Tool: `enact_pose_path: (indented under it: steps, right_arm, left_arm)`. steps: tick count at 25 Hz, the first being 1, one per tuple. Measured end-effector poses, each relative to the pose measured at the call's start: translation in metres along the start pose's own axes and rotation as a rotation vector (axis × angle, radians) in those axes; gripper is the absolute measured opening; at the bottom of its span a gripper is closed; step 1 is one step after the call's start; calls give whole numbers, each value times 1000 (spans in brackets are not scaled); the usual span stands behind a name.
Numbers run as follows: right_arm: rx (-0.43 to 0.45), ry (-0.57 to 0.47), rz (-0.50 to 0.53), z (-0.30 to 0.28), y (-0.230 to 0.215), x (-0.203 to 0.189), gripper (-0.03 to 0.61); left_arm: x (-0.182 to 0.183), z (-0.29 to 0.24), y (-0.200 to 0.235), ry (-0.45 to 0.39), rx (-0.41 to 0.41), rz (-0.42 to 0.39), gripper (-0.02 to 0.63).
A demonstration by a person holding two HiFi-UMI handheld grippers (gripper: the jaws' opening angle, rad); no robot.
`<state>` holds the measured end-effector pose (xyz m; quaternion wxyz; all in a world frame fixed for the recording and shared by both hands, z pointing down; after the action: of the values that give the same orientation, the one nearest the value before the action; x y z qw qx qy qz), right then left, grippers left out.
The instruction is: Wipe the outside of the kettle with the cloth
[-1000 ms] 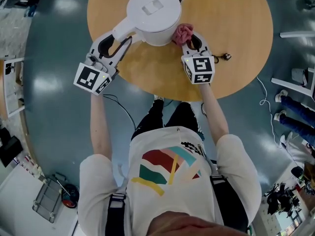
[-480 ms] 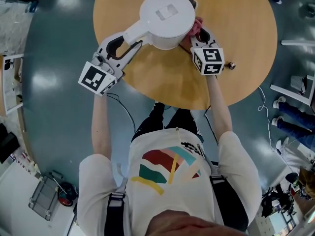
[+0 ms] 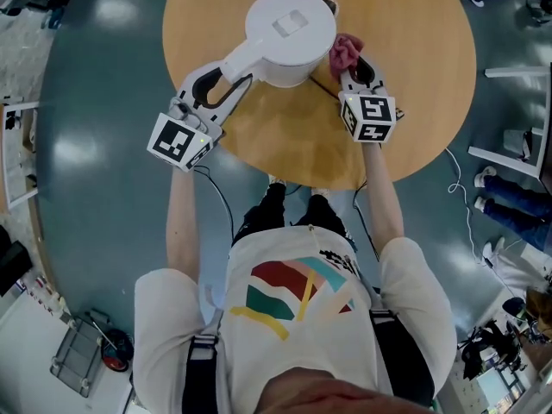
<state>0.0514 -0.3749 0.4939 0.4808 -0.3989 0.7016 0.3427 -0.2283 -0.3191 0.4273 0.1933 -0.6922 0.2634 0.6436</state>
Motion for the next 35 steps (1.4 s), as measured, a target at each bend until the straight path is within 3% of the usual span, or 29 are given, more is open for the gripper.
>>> enact_pose_path:
  steps: [4,7,10,17,19,22,25,30,35]
  right_arm:
    - [13,-25,15,40,6,8,48]
    - [12,-48,21,74,6,12,48]
    - [9,-56,19,115,8,15,48]
    - [-34,-70,17,192,10,20,47]
    - [-63,-68,8,213,9,17,48]
    - [-98,-58,1,245,5,10,46]
    - [-129,-49,-11,277,-10,-6,47]
    - [-172,-43,-41,315,-29,-23,48]
    - [-161,-29,-61,331,-28,-34,48]
  left_arm:
    - [-5,6,-41,47,-12,8,189]
    - [-6,5,-73,61,25,10,190]
    - [-5,9,-105,70,56,47,190]
    - [-3,-5,-180,77,43,111,190]
    - [-3,-19,-205,68,9,139,190]
    - [-6,-47,-245,41,-125,190,190]
    - [-13,-78,-285,21,-203,140,190]
    - [-13,-86,-301,-29,-112,130,192]
    - [4,-63,-301,-139,-41,134,206]
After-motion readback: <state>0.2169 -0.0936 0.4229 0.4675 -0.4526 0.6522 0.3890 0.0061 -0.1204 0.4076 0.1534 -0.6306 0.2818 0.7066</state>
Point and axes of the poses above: the fingertips, and each gripper's own axes: z backward along the fingers, y to its left, x out of its top, the point moved 8 cm from there along z, backward along the fingers, and after that the axes turned 4 degrees about z, right-handed, at the moved point
